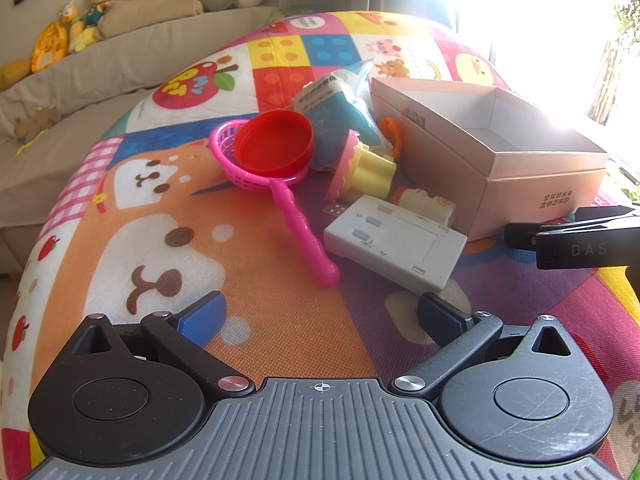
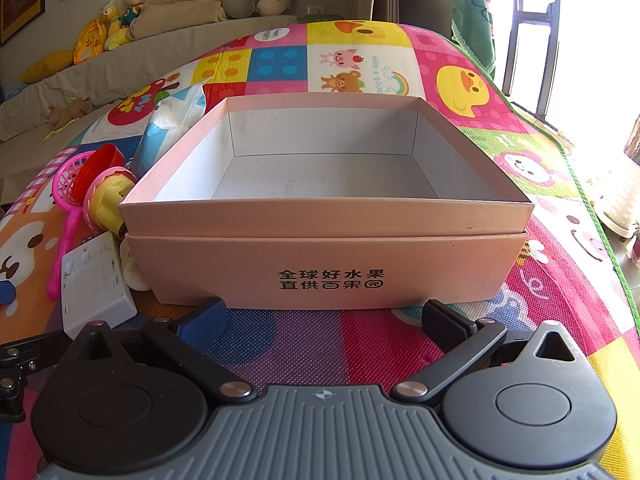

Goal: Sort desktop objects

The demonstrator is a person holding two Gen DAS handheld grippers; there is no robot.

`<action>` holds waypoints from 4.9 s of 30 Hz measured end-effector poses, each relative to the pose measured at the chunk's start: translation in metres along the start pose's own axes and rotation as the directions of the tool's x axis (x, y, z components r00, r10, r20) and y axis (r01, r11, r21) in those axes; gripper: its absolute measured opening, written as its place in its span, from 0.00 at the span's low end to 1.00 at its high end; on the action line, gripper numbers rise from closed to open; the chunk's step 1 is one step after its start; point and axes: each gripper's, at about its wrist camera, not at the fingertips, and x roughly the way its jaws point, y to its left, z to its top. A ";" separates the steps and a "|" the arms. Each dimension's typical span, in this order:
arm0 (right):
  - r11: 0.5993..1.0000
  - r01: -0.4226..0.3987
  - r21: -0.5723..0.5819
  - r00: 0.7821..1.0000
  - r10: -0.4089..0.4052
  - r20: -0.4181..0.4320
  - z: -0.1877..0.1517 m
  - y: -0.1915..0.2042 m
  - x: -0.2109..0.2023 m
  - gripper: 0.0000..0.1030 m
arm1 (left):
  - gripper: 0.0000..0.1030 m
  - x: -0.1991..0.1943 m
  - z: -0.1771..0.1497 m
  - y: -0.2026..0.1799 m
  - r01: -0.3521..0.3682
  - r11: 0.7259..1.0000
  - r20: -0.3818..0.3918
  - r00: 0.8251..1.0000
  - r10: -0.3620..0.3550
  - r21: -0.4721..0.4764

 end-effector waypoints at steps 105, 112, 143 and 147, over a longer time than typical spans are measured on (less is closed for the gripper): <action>0.981 -0.191 0.032 0.981 0.191 0.018 0.002 -0.039 -0.036 1.00 | 1.00 0.020 0.026 -0.025 0.071 0.993 -0.002 0.997 -0.071 0.098; 0.988 -0.146 0.045 0.989 0.147 -0.006 -0.005 -0.032 -0.028 1.00 | 0.82 0.012 0.022 -0.030 0.074 0.988 0.004 0.997 -0.075 0.136; 0.991 -0.052 -0.126 0.998 0.049 -0.027 -0.007 -0.010 -0.042 1.00 | 0.96 -0.003 0.041 -0.014 0.249 0.960 0.021 0.967 -0.253 0.126; 0.993 -0.093 -0.079 0.995 0.091 -0.033 -0.015 -0.018 -0.041 1.00 | 0.96 0.023 0.045 -0.012 0.253 0.956 0.023 0.965 -0.259 0.149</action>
